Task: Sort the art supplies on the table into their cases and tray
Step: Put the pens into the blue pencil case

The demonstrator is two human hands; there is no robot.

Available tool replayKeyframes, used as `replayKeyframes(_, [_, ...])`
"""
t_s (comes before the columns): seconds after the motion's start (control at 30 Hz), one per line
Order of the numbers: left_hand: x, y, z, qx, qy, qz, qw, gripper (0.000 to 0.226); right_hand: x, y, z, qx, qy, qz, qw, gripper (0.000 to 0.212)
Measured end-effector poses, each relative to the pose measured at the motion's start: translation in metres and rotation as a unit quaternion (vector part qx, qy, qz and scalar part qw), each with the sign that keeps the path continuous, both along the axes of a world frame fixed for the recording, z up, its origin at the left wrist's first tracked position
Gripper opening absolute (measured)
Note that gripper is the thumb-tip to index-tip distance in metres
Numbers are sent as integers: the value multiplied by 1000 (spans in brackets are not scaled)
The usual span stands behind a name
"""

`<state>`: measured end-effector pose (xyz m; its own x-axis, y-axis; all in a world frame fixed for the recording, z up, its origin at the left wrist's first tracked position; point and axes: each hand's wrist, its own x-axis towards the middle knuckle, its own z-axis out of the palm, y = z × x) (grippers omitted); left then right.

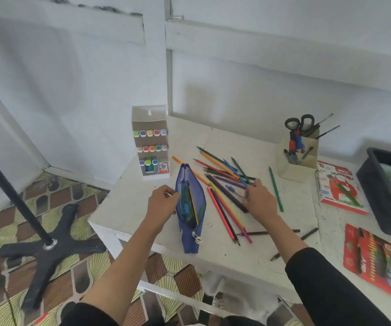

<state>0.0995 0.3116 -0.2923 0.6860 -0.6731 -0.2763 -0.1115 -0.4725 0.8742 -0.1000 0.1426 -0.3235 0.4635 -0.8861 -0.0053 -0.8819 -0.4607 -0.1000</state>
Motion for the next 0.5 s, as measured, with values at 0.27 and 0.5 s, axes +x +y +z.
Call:
replayKeyframes(0.27, [-7, -6, 2, -1, 2, 20, 1000, 13, 5, 10, 27, 167, -284, -21, 944, 7])
replayKeyframes(0.5, [-9, -8, 3, -5, 6, 29, 1000, 15, 39, 58, 99, 368, -356, 70, 856, 7])
